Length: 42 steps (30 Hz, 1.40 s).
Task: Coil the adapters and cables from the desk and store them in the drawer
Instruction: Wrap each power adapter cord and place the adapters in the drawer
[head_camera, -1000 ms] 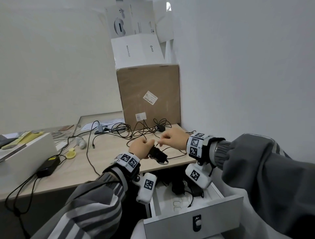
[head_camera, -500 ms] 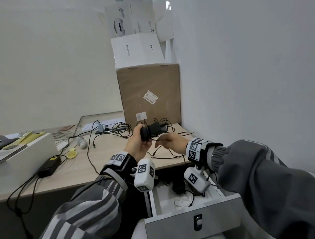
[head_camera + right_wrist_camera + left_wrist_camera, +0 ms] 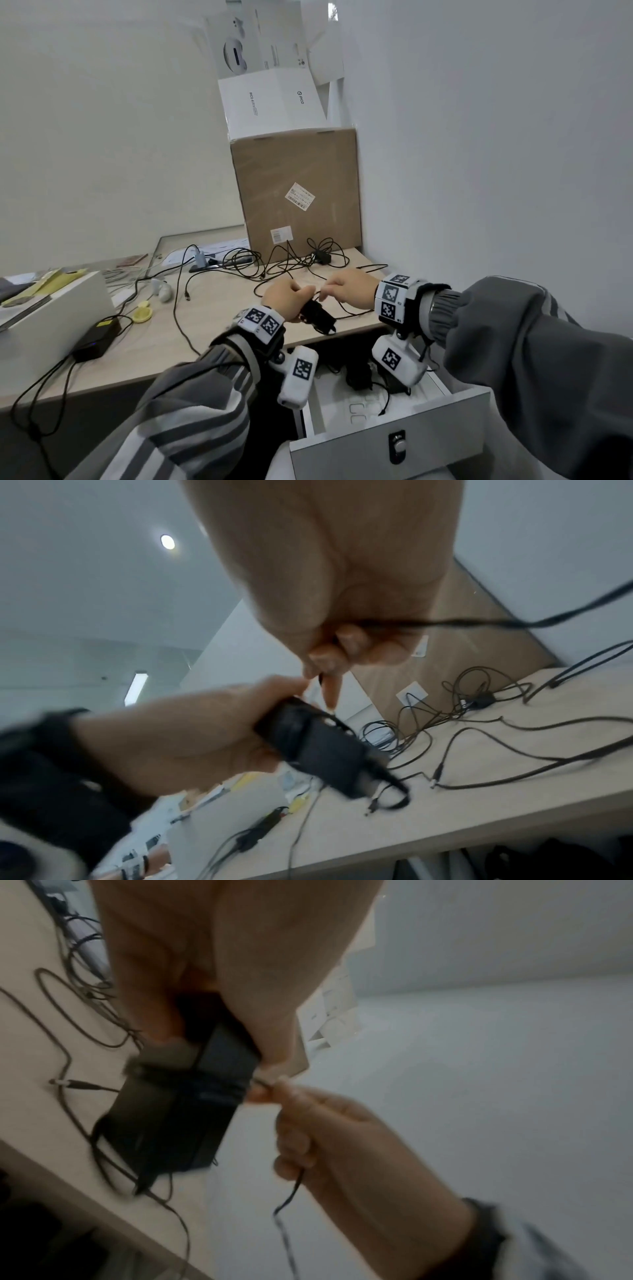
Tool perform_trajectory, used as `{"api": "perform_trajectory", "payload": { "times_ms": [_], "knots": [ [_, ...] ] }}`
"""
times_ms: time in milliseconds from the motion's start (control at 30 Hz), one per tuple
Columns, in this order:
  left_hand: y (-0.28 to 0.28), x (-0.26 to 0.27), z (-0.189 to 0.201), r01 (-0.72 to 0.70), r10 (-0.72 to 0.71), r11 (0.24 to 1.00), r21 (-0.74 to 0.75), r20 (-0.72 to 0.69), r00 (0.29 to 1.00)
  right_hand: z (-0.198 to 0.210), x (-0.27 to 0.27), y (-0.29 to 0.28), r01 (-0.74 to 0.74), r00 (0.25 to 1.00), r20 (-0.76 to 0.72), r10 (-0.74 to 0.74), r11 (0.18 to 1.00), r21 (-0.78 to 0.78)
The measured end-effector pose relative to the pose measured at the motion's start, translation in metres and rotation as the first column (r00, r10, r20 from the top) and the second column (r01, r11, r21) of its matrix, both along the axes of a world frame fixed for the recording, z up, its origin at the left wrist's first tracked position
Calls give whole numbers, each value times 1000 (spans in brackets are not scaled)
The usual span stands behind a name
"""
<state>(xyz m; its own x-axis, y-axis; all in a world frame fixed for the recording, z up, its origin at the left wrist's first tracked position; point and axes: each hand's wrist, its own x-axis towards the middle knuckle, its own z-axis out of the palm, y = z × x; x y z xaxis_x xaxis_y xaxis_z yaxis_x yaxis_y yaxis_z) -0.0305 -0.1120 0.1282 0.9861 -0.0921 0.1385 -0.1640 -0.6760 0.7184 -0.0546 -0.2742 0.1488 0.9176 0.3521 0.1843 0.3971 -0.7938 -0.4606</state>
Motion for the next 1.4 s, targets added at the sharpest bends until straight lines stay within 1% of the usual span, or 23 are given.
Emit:
{"api": "perform_trajectory", "payload": {
  "times_ms": [67,100,200,267,333,367,400,500,567,600,667,767,867,933,1000,1067,1133,1167,1200,1233,1267,1333,1400],
  "knots": [
    [2,9,-7,-139,145,956,-259,2,989,-1,-3,8,-28,999,33,26,998,59],
    [3,11,-10,-198,207,878,-435,-27,978,-3,-5,12,-53,998,49,49,995,86],
    [2,10,-5,-244,290,517,-821,-100,952,-14,-2,18,-81,996,52,72,975,208],
    [2,6,4,-199,238,262,-944,-137,962,-20,1,20,-87,996,45,78,963,256],
    [3,2,15,-178,112,103,-979,-167,980,-24,2,17,-110,994,30,106,958,265],
    [5,1,19,-182,42,98,-978,-179,983,-25,3,14,-120,993,21,119,955,270],
    [5,-2,22,-181,-34,158,-971,-189,981,-25,3,10,-125,992,20,124,954,272],
    [6,-14,25,-63,-247,558,-828,-237,940,-20,6,-6,-104,994,39,98,968,227],
    [8,-20,22,108,-317,795,-597,-256,913,-15,9,-16,-67,997,47,61,990,122],
    [8,-22,19,191,-330,872,-450,-254,909,-12,9,-20,-42,999,39,38,995,93],
    [8,-20,14,238,-285,948,-210,-230,931,-6,7,-25,-10,1000,11,9,997,79],
    [3,-11,7,102,-117,988,-117,-127,985,-5,4,-16,16,999,31,-16,1000,24],
    [3,2,-3,-44,43,968,-247,-7,999,-10,0,4,-7,999,39,6,1000,25],
    [6,16,-16,-150,178,913,-380,39,983,-15,-4,17,-41,999,-5,41,995,91],
    [5,15,-17,-213,281,774,-596,23,959,-20,-6,27,-66,995,-59,80,975,213],
    [2,12,-11,-193,271,512,-837,-56,961,-24,-5,31,-82,991,-79,112,944,319],
    [4,10,-2,-171,165,288,-942,-127,978,-27,-3,26,-97,989,-74,128,939,329],
    [7,7,6,-178,109,228,-957,-157,982,-27,-2,22,-102,989,-73,130,948,302],
    [12,7,10,-184,39,211,-960,-180,983,-29,-1,15,-102,989,-77,127,959,265],
    [15,4,15,-178,-46,257,-950,-196,979,-31,0,7,-98,989,-86,121,967,235],
    [18,2,15,-155,-128,349,-924,-211,969,-33,2,-1,-86,990,-96,108,975,207],
    [20,-4,13,-72,-254,561,-824,-255,933,-35,7,-15,-50,994,-90,66,986,160],
    [19,-11,7,77,-315,780,-621,-284,906,-32,12,-25,-33,997,-68,41,993,115]
  ]
}}
